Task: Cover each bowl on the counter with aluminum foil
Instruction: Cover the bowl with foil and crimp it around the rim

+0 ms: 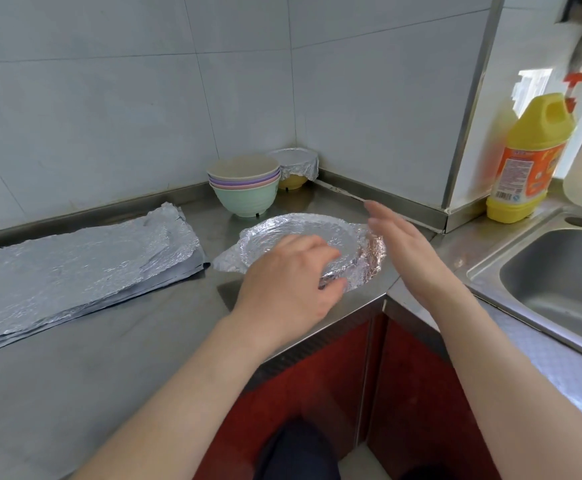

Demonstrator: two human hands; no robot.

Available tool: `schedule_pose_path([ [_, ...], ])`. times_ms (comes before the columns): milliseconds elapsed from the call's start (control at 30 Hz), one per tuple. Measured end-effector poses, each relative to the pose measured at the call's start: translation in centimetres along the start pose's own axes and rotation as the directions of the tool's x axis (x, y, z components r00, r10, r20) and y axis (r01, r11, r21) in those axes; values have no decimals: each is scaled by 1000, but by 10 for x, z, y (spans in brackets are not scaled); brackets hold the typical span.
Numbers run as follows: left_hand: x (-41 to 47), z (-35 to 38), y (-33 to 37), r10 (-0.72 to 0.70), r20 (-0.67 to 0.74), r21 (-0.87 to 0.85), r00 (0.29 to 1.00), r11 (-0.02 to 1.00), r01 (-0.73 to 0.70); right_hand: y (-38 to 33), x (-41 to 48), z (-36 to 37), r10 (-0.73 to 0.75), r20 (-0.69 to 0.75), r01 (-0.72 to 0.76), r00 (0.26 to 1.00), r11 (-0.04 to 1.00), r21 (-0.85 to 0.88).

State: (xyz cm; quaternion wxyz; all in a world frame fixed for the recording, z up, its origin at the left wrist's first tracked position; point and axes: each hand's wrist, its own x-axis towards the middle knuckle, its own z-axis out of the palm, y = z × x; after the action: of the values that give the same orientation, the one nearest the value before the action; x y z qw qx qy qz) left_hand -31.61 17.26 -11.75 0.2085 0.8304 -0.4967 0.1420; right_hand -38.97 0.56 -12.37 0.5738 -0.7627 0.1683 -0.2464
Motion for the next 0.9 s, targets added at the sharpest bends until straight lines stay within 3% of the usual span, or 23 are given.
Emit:
schedule_pose_path([
  [67, 9, 6, 5, 30, 49, 38, 998, 999, -32, 6, 14, -4, 6, -19, -6, 1000, 1000, -4],
  [200, 25, 16, 10, 86, 108, 99, 990, 990, -97, 16, 35, -6, 69, 105, -62, 992, 996, -63],
  [500, 20, 22, -14, 235, -56, 72, 970, 970, -231, 19, 37, -11, 11, 277, 36, 961, 986, -165],
  [733, 20, 28, -19, 272, -76, 80, 959, 961, -266, 26, 23, 21, -105, 163, 104, 981, 994, 18],
  [900, 20, 29, -20, 261, -83, 67, 962, 964, -256, 30, 20, 41, -41, -20, 43, 999, 994, 98],
])
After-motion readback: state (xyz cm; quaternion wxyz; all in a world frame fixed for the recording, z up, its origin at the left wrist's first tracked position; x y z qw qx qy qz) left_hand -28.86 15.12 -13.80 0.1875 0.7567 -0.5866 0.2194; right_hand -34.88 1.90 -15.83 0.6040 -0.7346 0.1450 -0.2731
